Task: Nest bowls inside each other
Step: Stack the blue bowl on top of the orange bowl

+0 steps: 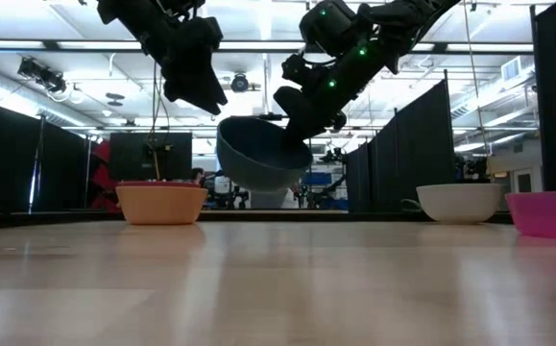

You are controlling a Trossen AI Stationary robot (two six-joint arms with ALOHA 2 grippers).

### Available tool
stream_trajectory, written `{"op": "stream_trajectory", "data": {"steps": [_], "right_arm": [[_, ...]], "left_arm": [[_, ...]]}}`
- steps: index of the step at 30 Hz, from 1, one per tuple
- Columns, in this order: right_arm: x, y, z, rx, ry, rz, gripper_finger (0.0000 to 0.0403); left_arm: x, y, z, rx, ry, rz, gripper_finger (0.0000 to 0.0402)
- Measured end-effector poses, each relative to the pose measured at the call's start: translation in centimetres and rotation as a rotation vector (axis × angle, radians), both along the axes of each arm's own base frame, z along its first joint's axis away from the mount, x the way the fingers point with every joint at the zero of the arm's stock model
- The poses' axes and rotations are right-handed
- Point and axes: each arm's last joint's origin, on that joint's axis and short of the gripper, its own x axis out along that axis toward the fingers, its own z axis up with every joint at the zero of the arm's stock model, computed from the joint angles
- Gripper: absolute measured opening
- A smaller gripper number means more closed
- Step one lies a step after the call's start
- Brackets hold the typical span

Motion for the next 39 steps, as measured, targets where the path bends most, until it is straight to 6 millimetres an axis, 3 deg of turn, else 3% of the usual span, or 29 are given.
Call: {"op": "stream_trajectory", "data": {"steps": [8, 12, 32, 39], "right_arm": [[0.2, 0.0, 0.4, -0.008, -0.032, 0.000, 0.0000], [0.3, 0.3, 0.3, -0.010, -0.030, 0.003, 0.0000], [0.5, 0.7, 0.7, -0.005, -0.059, 0.033, 0.0023], [-0.6, 1.3, 3.6, -0.094, -0.088, 0.092, 0.0116]], "left_arm": [[1.6, 0.6, -1.8, 0.003, 0.046, 0.028, 0.0305], [2.1, 1.1, -2.5, 0.050, 0.066, 0.143, 0.0313], [1.9, 1.6, -2.4, 0.171, 0.094, 0.269, 0.0004], [0.0, 1.5, -1.5, 0.254, 0.171, 0.356, 0.0001]]}}
